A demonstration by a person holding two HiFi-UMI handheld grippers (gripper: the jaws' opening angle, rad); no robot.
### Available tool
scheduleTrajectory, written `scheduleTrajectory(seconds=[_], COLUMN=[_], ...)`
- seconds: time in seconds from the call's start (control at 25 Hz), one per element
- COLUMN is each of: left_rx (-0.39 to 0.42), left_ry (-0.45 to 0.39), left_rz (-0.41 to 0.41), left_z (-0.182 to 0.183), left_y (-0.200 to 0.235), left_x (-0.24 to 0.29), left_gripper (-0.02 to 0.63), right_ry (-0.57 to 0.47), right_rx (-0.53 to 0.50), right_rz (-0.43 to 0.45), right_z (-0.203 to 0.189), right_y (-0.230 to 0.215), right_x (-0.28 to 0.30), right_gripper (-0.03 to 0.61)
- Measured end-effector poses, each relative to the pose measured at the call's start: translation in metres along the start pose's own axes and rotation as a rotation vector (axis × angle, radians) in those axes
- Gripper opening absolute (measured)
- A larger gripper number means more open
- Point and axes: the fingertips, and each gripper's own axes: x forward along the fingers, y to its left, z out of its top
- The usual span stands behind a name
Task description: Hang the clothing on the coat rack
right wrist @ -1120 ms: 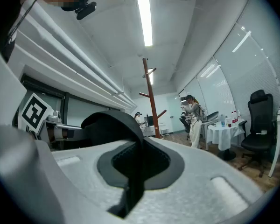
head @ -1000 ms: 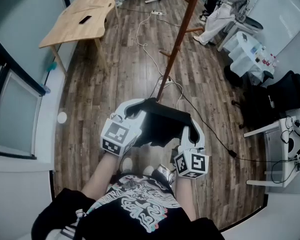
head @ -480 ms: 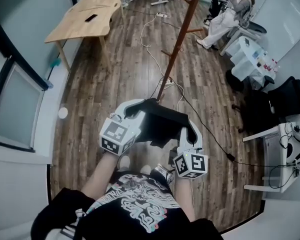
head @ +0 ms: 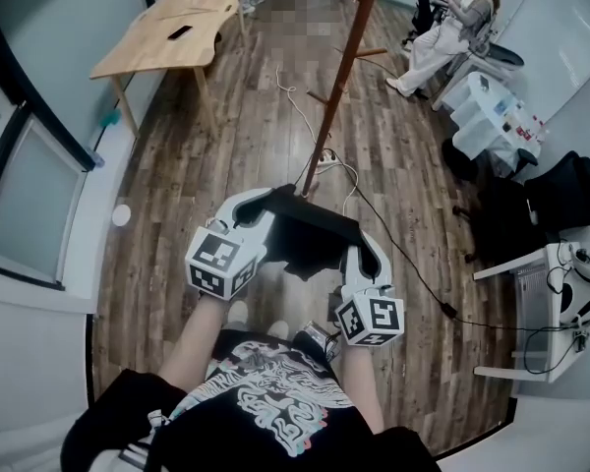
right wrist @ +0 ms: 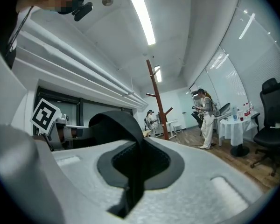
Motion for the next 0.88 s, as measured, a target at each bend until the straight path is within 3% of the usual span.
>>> scheduleTrajectory(seconds=[0.48,0.88], left_rx=[0.007,-0.006], left_ry=[-0.014,-0.024], left_rz=[-0.019,-0.039], left_z=[0.003,0.000], left_y=[-0.041,-0.045], left_x=[0.017,0.045], left_gripper=[0.009,0.010], right_ry=[-0.009,0.002], right_rx=[0.035,0.043], right_rz=[-0.011,-0.034], right_z=[0.005,0.001], right_y=[-0.038,-0.063], right_x=[-0.015,-0.008], right_gripper=[0.011,0.011])
